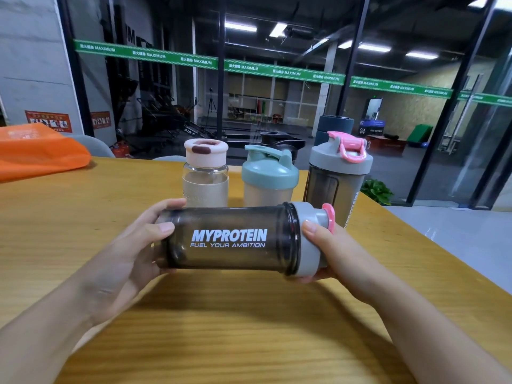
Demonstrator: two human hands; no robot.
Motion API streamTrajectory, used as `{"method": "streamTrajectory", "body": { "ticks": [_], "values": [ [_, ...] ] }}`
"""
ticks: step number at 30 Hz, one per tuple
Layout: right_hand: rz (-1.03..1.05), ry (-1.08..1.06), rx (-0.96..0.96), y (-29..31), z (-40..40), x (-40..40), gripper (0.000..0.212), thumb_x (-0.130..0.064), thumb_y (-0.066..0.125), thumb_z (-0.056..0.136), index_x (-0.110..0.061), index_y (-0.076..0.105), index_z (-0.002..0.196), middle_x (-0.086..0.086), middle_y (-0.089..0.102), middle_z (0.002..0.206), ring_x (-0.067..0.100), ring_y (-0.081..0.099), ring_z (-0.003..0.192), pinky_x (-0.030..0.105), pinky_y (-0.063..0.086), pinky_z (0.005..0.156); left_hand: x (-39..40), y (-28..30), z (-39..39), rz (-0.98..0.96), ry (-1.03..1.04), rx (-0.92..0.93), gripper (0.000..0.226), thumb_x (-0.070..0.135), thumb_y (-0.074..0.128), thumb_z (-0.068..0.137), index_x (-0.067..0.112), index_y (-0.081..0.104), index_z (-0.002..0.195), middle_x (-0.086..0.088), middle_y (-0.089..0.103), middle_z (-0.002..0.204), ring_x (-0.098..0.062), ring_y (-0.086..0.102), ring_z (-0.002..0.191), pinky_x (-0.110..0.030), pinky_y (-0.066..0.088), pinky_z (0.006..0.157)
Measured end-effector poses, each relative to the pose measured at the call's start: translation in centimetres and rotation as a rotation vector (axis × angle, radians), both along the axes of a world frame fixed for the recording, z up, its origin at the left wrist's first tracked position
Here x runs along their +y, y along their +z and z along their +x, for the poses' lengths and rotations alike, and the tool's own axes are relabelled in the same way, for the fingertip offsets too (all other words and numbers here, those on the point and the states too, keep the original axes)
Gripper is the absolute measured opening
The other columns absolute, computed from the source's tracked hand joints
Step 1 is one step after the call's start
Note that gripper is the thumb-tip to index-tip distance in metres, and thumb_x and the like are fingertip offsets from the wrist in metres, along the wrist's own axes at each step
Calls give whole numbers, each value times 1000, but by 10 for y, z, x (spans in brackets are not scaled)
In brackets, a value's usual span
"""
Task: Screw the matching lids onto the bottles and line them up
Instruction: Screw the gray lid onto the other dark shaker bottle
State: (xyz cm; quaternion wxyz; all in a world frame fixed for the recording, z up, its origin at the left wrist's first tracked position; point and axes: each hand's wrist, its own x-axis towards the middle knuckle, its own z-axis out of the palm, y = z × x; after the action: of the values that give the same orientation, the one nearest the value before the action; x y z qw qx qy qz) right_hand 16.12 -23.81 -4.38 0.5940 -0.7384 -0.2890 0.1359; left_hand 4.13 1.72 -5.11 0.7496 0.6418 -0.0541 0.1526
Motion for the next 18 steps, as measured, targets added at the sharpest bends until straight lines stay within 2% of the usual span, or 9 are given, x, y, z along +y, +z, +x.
{"method": "streamTrajectory", "body": {
  "ticks": [3, 5, 7, 9, 10, 12, 14, 16, 18],
  "values": [
    [22, 2, 18, 0, 0, 0, 58, -63, 61, 58, -33, 55, 107, 1, 71, 86, 23, 69, 70, 42, 60, 63, 1, -6, 0, -9, 2, -19, 86, 48, 87, 31, 36, 64, 113, 0, 70, 112, -21, 68, 87, -41, 49, 77],
    [20, -9, -16, -1, 1, 1, 78, -65, 61, 56, -28, 49, 124, 3, 70, 97, 22, 70, 75, 41, 60, 65, -3, -5, 3, -130, -10, -24, 93, 44, 89, 28, 38, 62, 117, 1, 71, 110, -19, 70, 89, -39, 57, 74],
    [19, -28, -34, -3, 3, 1, 102, -66, 62, 54, -24, 34, 142, 2, 69, 106, 22, 71, 82, 42, 60, 68, -8, -3, 2, -221, -25, -20, 85, 49, 89, 33, 34, 67, 113, -1, 72, 111, -17, 70, 92, -35, 59, 72],
    [36, -29, -72, -4, 2, 2, 101, -65, 63, 53, -36, 30, 143, -7, 70, 102, 22, 70, 88, 48, 59, 74, -12, 0, 0, -195, -88, 23, 72, 66, 78, 48, 23, 73, 106, -8, 69, 117, -19, 67, 103, -34, 58, 80],
    [44, -31, -85, -5, 2, 2, 98, -65, 63, 53, -41, 29, 142, -12, 70, 101, 22, 70, 91, 50, 58, 76, -13, 1, 0, -176, -97, 57, 76, 74, 69, 54, 19, 72, 107, -10, 67, 120, -21, 65, 108, -35, 56, 83],
    [57, -35, -87, -5, 1, 3, 101, -64, 64, 53, -40, 26, 144, -10, 69, 104, 23, 69, 94, 52, 56, 78, -13, -2, 1, -171, -69, 141, 81, 80, 52, 61, 17, 71, 110, -9, 67, 120, -22, 64, 110, -34, 57, 79],
    [83, -36, -87, -5, 1, 3, 80, -64, 63, 53, -52, 37, 127, -11, 70, 102, 19, 69, 93, 52, 56, 79, -11, -8, 2, -173, -69, 207, 83, 79, 41, 61, 19, 70, 110, -6, 71, 114, -22, 69, 101, -36, 60, 72],
    [106, -25, -69, -3, -2, 3, 50, -64, 60, 52, -68, 43, 99, -18, 70, 94, 11, 70, 88, 48, 58, 78, -10, -11, 3, -124, -71, 244, 84, 85, 53, 49, 24, 72, 104, -8, 74, 104, -24, 72, 83, -37, 60, 64],
    [117, -26, -69, -1, -4, 2, 45, -64, 59, 52, -75, 40, 91, -28, 69, 89, 5, 70, 85, 45, 59, 76, -8, -12, 1, -97, -96, 269, 88, 86, 61, 38, 26, 73, 101, -12, 74, 96, -26, 65, 60, -34, 57, 55]
  ]
}}
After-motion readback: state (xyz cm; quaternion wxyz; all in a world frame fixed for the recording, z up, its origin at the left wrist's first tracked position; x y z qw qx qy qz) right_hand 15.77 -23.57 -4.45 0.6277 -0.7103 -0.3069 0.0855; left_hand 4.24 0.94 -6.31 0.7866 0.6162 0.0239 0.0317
